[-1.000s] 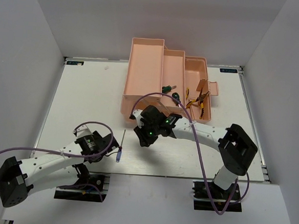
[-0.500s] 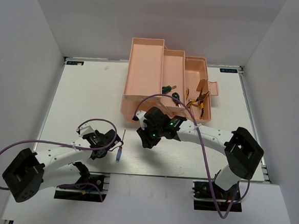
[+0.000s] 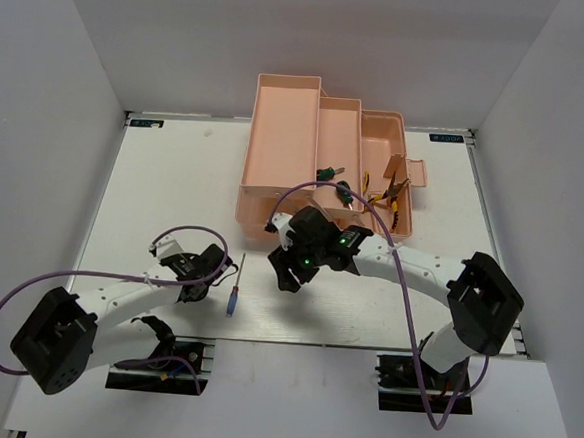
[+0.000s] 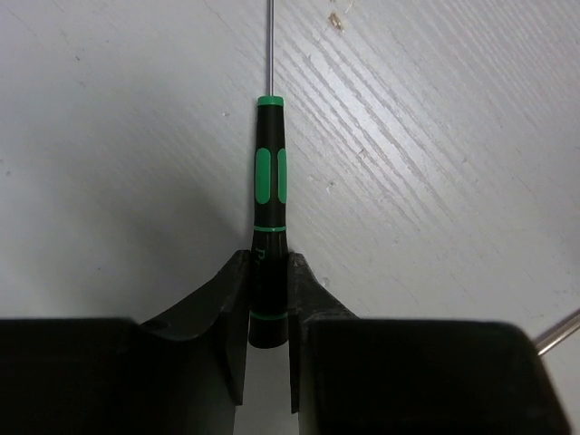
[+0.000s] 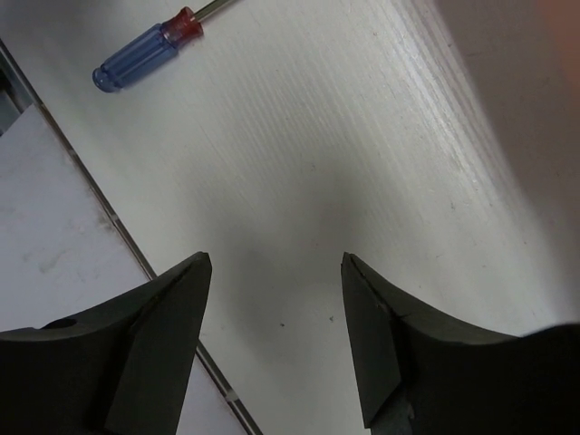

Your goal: Sort the tools into containers

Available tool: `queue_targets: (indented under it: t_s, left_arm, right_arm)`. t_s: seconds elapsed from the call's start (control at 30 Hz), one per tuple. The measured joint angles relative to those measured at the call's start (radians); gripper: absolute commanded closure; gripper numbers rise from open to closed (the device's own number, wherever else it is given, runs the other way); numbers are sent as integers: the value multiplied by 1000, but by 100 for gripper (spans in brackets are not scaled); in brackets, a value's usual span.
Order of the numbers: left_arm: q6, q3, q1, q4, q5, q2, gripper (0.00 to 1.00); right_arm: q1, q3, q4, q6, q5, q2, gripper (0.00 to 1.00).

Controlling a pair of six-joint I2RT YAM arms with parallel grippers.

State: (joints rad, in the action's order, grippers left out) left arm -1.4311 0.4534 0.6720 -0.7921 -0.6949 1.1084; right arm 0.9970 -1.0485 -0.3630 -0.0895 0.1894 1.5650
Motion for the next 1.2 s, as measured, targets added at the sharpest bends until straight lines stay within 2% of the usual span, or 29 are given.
queue_targets:
  t_s: [0.1,0.17,0.2,0.23,0.27,0.43,0.6,0.67,0.83,0.87,0.93,0.97,1.0,1.03,1.07,1.1,1.13,1.17,1.2]
  left_arm:
    - [14,3,-3,-26,28,-44,100]
    - [47,30,0,-55,33,-85,100]
    - [62,52,2,-65,30,-105,100]
    - [97,95,4,-80,27,-128,100]
    - [137,145,5,-84,22,-144,100]
    - [361,387,6,25,-30,-202,100]
    - [644,551,3,247,-42,-160,100]
    - [732,626,1,320,-22,-88,100]
    - [871,791,-3,481,53,144,100]
    - [890,816,-5,499,65,186,100]
    - [917,867,-10,516,85,263,100]
    - [927,899,-13,517,94,301,89]
    - [935,933,-17,517,103,340,81]
    - [940,955,-19,515,107,364,71]
    - [949,994,-23,511,112,407,55]
    - [959,1014,-25,507,116,429,50]
    - [962,1023,-29,506,119,444,49]
    - [962,1028,-31,501,123,457,42]
    - [967,1028,-35,496,128,465,40]
  right_arm:
    - [-2,0,0,17,19,0,32]
    - [-3,0,-6,55,76,0,41]
    - [-3,-1,-15,85,115,0,68]
    - [-4,-1,-30,130,169,0,89]
    - [-3,-1,-50,159,222,0,100]
    - [1,-3,-148,293,393,9,100]
    - [8,14,-168,365,421,8,100]
    - [11,32,-169,380,418,1,96]
    - [19,58,-170,401,400,-9,95]
    - [19,59,-170,405,397,-10,92]
    - [20,63,-169,409,389,-15,75]
    - [20,64,-169,407,385,-18,69]
    - [20,64,-167,407,379,-20,54]
    - [20,64,-165,404,372,-21,47]
    - [20,64,-161,402,362,-22,40]
    - [20,64,-157,397,351,-22,24]
    - [20,64,-153,385,339,-22,18]
    - [21,64,-146,377,323,-22,18]
    - [23,64,-134,370,303,-21,12]
